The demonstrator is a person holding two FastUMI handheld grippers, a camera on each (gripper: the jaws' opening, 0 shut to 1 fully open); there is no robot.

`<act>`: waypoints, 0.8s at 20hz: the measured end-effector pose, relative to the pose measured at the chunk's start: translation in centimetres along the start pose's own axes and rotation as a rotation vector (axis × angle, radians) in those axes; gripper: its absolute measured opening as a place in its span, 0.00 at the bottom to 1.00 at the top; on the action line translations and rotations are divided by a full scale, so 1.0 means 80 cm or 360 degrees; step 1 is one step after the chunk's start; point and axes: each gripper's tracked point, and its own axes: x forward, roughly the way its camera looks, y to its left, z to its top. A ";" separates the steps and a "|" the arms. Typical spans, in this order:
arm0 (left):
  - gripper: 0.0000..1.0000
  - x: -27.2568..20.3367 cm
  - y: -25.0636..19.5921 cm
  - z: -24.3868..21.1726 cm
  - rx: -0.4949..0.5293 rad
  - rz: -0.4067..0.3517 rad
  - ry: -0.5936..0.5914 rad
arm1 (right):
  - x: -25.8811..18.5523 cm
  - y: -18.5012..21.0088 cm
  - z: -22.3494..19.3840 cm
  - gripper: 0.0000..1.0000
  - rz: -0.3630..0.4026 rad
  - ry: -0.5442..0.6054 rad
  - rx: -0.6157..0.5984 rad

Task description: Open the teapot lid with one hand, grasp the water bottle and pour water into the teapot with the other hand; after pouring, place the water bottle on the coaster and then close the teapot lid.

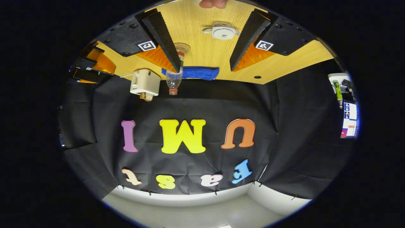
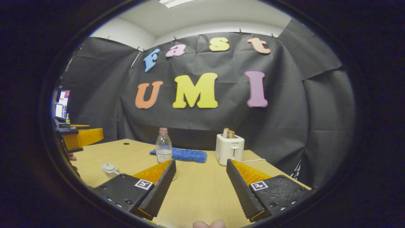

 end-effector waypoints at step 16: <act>0.97 -0.031 -0.023 0.003 0.0131 -0.0051 -0.0021 | -0.043 0.011 0.019 0.96 -0.0097 -0.0038 -0.0030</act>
